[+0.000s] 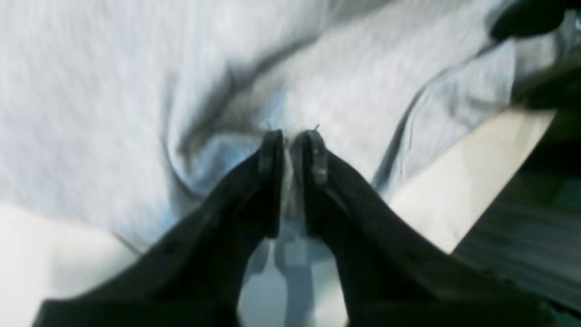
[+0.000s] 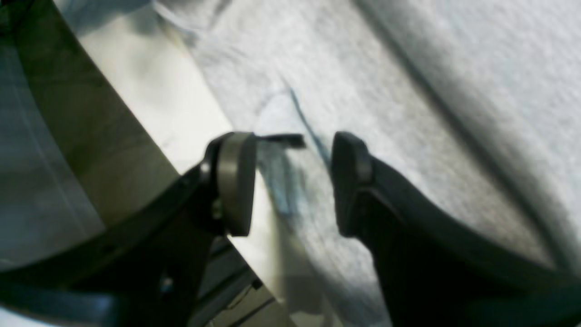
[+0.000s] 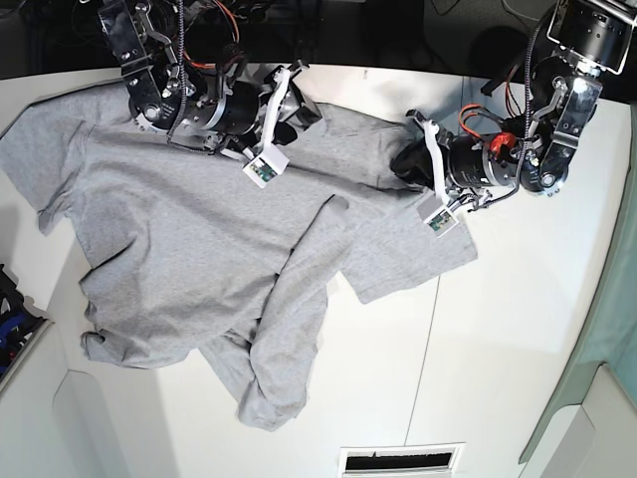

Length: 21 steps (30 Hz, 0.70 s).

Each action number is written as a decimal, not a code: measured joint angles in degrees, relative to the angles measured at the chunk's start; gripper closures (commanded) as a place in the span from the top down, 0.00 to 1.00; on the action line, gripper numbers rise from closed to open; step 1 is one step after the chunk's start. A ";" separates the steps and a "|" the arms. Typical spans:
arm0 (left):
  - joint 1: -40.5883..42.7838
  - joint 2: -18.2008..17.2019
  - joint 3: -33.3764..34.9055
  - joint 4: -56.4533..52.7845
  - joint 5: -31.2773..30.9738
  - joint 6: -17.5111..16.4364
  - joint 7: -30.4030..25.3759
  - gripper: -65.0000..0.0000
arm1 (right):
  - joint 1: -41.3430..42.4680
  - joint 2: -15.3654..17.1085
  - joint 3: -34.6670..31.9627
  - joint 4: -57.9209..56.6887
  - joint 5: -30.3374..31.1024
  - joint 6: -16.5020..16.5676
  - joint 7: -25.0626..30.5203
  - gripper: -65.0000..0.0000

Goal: Layout the t-shirt on the table in an organized manner, then fold the t-shirt properly
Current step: 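Grasp the collar edge with the right gripper and the sleeve with the left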

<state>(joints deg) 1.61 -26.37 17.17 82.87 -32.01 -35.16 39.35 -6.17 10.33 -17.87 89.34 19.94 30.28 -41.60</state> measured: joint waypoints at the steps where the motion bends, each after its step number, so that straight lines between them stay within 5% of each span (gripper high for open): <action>1: -0.31 0.50 0.00 0.00 0.72 0.09 0.04 0.17 | -0.17 0.00 0.00 0.00 0.13 0.00 -0.02 0.39; 7: -2.95 3.67 0.00 -0.07 0.98 1.60 0.17 0.17 | -1.62 0.00 0.00 0.00 0.15 0.02 -0.02 0.23; 21: -5.46 14.73 -0.17 -11.04 7.78 1.18 -6.05 0.17 | -1.46 0.00 0.00 0.00 0.15 0.02 -0.22 0.23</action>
<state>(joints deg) -3.86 -11.64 16.99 71.83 -24.23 -33.98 33.30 -7.64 10.33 -17.87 89.34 20.10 30.30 -41.82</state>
